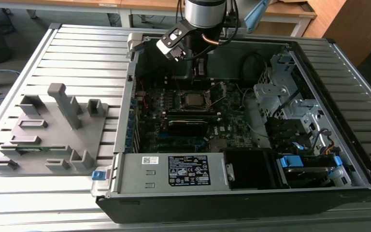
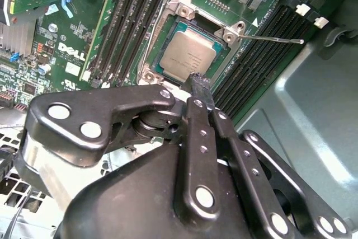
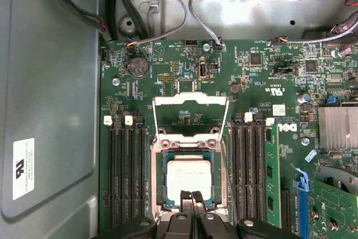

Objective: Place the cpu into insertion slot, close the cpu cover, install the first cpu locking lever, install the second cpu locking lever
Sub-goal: 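Close the cpu cover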

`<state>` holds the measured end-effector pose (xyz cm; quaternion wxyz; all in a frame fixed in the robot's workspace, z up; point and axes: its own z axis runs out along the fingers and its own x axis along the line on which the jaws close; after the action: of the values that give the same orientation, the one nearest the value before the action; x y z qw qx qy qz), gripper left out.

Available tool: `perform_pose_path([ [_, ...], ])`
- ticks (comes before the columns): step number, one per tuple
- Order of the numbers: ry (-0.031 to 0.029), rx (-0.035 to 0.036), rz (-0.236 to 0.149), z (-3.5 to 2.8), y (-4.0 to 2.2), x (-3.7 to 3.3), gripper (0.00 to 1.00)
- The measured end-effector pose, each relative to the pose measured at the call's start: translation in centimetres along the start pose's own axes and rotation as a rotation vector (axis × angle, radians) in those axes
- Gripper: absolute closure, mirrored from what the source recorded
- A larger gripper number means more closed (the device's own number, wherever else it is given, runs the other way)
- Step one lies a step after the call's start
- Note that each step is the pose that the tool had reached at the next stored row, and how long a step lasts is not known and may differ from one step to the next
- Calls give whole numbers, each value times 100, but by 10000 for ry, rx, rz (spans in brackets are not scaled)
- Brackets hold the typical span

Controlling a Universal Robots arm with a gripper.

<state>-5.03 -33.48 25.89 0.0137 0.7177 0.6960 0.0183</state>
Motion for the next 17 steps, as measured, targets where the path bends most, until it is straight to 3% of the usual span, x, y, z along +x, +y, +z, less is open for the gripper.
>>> perform_pose_path([
  [10,0,13,-1,2,71,2,90],
  [17,-2,53,0,-71,75,3,90],
])
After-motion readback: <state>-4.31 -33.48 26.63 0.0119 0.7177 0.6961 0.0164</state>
